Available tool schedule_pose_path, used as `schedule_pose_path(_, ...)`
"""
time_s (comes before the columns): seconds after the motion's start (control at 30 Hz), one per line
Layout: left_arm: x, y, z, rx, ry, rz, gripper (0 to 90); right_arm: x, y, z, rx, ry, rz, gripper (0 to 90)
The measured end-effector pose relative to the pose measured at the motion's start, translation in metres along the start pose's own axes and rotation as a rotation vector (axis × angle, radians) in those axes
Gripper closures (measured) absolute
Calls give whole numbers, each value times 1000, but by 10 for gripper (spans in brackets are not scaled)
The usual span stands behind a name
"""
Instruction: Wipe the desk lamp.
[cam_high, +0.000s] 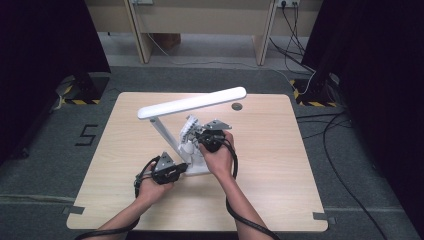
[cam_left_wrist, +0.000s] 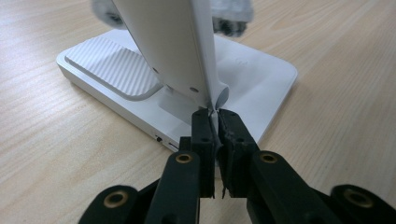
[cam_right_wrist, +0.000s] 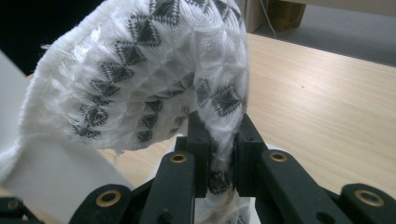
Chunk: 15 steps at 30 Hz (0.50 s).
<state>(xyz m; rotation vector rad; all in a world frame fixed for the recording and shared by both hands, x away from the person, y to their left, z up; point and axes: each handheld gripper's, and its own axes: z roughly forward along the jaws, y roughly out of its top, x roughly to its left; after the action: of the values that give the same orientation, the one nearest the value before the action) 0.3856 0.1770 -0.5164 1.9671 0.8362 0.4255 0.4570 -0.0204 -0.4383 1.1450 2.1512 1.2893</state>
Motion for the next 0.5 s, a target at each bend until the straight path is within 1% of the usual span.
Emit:
schedule_pose_path(0.27,0,0,0,1,-1,4,843,9,1,21,38,39,6,809)
schedule_pose_path(0.5,0,0,0,1,-3,1,842,13,-3,32,63,49,-3,809)
